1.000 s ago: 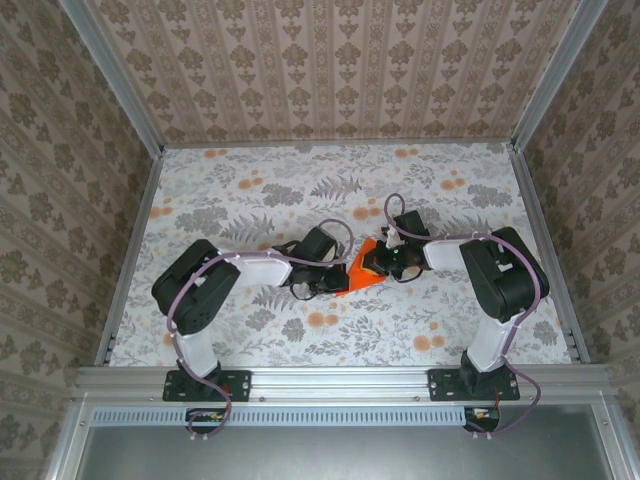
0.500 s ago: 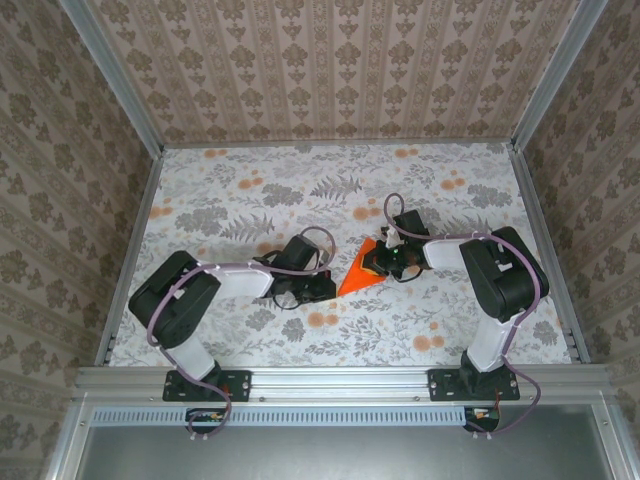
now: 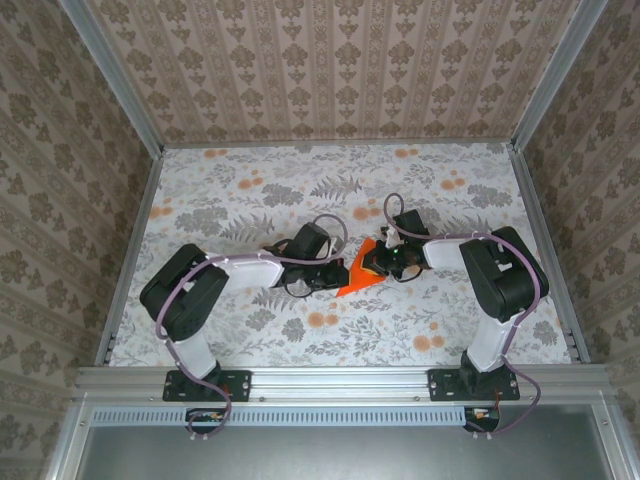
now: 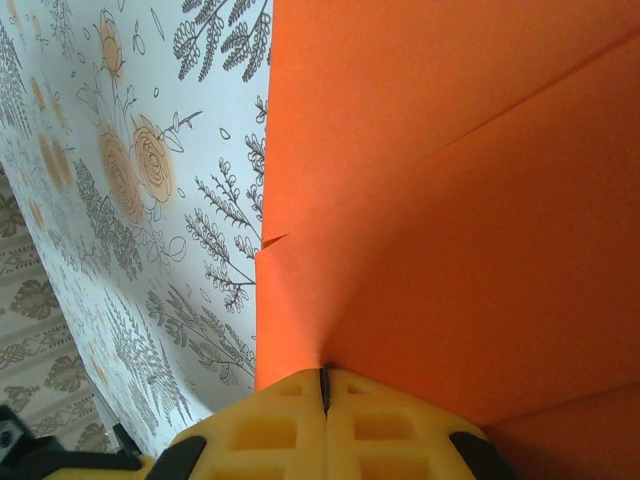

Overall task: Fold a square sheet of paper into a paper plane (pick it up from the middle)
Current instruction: Fourth fold the wing at the center of the table.

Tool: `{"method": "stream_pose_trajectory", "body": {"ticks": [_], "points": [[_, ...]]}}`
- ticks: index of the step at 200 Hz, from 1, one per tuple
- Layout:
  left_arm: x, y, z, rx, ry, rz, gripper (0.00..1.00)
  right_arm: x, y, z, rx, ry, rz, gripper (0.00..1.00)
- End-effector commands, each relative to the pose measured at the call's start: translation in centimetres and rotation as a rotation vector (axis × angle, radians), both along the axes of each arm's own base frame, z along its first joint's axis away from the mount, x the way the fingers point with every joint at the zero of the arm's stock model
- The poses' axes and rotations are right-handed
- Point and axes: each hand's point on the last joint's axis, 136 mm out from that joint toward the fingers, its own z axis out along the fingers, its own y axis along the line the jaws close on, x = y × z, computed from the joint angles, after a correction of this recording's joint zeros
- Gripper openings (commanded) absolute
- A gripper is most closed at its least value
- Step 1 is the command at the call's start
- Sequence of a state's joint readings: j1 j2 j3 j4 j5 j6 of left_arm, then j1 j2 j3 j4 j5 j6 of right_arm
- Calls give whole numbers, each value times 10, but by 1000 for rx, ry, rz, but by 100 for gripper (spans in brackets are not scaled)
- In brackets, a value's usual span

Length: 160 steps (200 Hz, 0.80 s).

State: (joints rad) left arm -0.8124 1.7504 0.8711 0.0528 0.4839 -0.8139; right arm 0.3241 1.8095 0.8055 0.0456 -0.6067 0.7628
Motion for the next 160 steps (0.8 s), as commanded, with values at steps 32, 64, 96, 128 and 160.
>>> {"method": "stream_pose_trajectory", "body": {"ticks": [32, 64, 96, 128, 160], "points": [[-1, 15, -24, 54, 13, 17, 0, -43, -40, -62, -226, 215, -59, 2], [-7, 23, -36, 80, 40, 24, 0, -40, -38, -59, -218, 206, -54, 2], [-15, 31, -50, 116, 81, 33, 0, -17, -24, -25, -154, 76, 9, 2], [-18, 37, -56, 140, 96, 38, 0, 1, -1, 34, -41, -123, 110, 4], [-19, 38, -58, 147, 102, 39, 0, -14, 16, 50, -5, -182, 173, 5]]}}
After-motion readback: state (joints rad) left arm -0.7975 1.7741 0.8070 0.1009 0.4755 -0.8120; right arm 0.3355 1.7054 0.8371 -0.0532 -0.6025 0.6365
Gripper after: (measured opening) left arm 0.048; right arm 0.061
